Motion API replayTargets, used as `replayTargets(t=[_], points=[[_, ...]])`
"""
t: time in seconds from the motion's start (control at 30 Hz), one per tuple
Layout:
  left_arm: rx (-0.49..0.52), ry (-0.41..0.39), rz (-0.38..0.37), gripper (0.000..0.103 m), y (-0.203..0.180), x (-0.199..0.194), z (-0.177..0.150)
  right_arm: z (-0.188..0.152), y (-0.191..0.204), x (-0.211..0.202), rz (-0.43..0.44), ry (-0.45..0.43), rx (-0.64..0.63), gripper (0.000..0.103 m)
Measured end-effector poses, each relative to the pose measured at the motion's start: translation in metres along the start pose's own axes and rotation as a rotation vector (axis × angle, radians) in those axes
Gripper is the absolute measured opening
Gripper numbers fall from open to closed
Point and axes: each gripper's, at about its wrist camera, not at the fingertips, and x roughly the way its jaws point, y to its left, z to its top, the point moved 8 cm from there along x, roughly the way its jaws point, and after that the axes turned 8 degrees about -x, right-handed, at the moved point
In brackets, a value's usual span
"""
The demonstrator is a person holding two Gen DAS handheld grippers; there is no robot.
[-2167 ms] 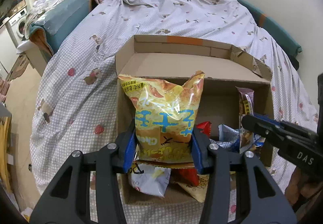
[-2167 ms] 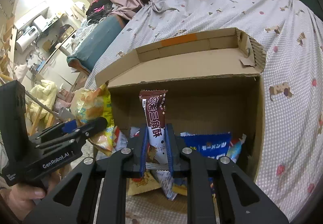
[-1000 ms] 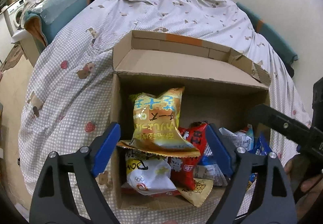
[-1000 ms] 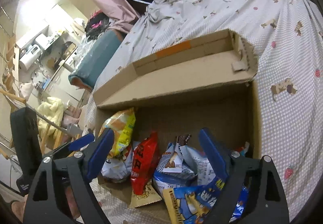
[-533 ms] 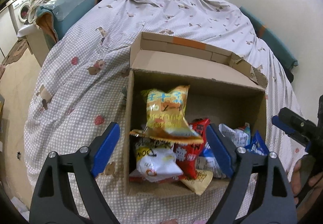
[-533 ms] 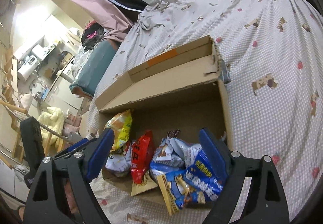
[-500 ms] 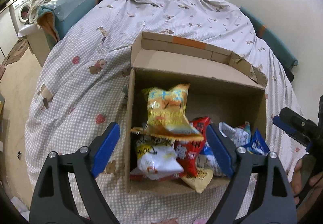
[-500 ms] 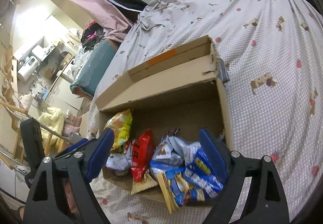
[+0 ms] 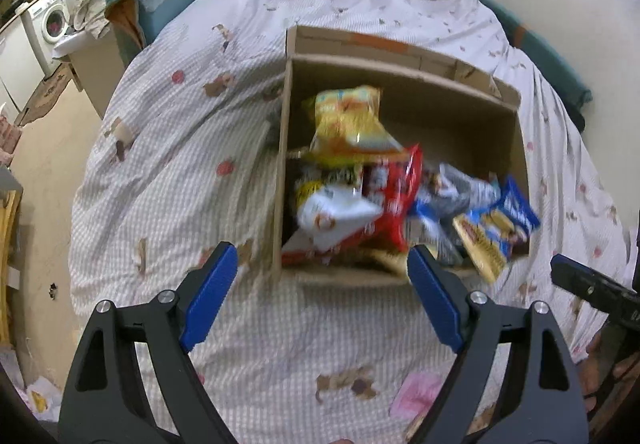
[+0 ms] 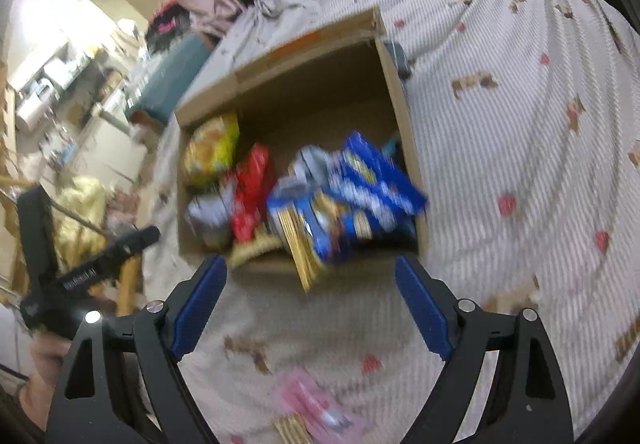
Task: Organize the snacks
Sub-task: 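Move both open tools back to the last snacks on the bed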
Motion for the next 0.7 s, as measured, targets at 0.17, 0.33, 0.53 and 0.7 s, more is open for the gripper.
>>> replayTargets(t=[0.17, 0.33, 0.53, 0.7], points=[[0.004, 0.037, 0.012, 0.085, 0.005, -0.006, -0.028, -0.044, 0.006, 0.006, -0.047, 0.121, -0.056, 0.089], [0.004, 0.105, 0.013, 0.085, 0.007, -0.005, -0.06, -0.097, 0.015, 0.025, -0.07, 0.294, -0.112, 0.089], [0.022, 0.149, 0.028, 0.085, 0.006, -0.005, -0.086, -0.151, 0.047, 0.039, 0.003, 0.452, -0.225, 0.086], [0.018, 0.171, 0.03, 0.085, 0.006, -0.004, -0.098, -0.185, 0.062, 0.052, -0.022, 0.55, -0.325, 0.067]])
